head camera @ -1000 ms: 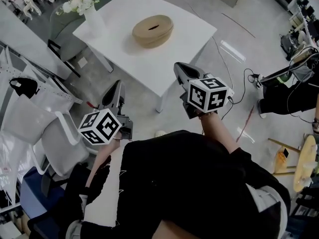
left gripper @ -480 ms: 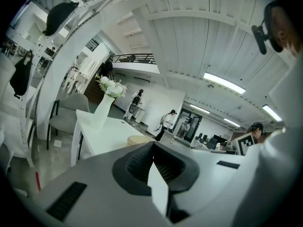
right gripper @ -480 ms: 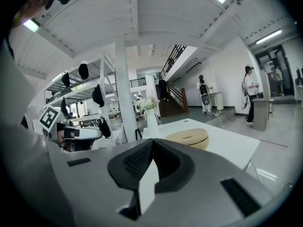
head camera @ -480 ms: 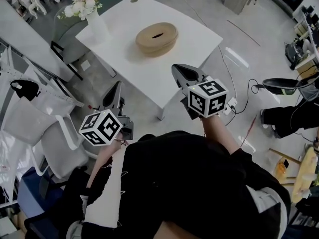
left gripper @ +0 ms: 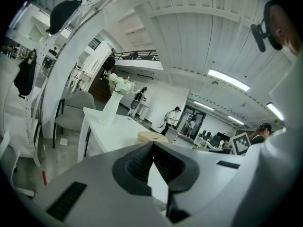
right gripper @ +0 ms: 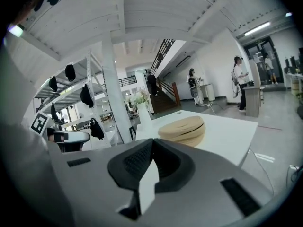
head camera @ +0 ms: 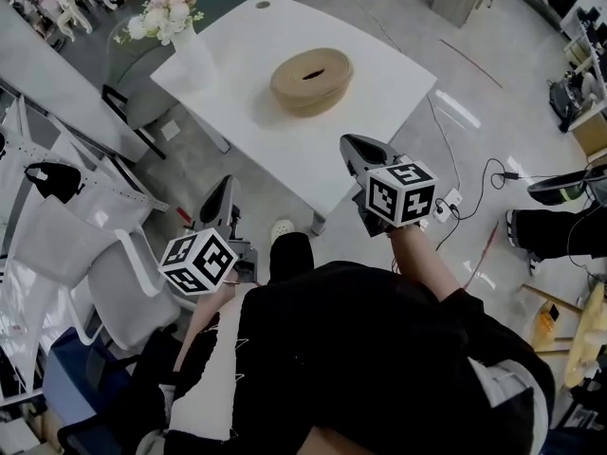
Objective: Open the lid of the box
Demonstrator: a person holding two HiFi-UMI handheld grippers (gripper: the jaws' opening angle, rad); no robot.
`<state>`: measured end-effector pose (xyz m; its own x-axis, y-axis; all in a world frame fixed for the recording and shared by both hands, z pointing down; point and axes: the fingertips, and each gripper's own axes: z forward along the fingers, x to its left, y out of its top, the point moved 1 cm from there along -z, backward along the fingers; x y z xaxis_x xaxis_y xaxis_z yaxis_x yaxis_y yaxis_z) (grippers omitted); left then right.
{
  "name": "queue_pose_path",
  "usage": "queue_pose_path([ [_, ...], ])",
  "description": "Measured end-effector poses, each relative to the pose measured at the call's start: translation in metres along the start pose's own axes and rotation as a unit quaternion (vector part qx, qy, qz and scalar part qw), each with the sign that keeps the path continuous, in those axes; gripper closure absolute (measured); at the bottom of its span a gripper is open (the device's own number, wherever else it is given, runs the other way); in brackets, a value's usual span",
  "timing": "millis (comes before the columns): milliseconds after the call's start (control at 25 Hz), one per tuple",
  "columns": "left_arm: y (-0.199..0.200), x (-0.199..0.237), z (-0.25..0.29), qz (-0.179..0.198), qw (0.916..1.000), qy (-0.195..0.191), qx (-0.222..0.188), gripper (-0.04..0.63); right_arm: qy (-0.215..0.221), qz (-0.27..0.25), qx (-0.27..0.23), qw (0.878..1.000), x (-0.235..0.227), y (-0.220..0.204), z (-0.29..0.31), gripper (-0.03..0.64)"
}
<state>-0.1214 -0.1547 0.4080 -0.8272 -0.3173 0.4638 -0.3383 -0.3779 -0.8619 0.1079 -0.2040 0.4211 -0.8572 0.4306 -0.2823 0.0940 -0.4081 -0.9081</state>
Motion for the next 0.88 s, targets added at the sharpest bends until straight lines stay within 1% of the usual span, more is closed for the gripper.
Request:
queue_pose_path([
  [120,0.003,0.013,0.008,-0.008,0.9999,0.003,0.008,0.584,-0.004,0.019,0.005,1.0,-0.005,0.002,0.011,0.612],
  [200,0.012,0.019,0.013,-0.001,1.0,0.002,0.006,0.584,-0.006,0.015,0.007,1.0,-0.007,0.008,0.022,0.612],
  [280,0.019,0.024,0.017,0.005,1.0,0.003,0.006,0.584,-0.009,0.002,0.011,1.0,-0.011,0.014,0.036,0.612],
  [400,0.022,0.034,0.021,0.001,0.9999,0.008,0.01,0.584,-0.014,-0.017,0.026,0.999,-0.017,0.017,0.055,0.612],
  [560,0.03,0.044,0.02,0.001,0.9998,0.02,0.003,0.584,-0.011,-0.051,0.041,0.998,-0.018,0.025,0.073,0.612],
  [880,0.02,0.065,0.004,-0.019,0.9982,0.057,-0.002,0.584,0.005,-0.108,0.073,0.991,-0.019,0.032,0.107,0.612],
])
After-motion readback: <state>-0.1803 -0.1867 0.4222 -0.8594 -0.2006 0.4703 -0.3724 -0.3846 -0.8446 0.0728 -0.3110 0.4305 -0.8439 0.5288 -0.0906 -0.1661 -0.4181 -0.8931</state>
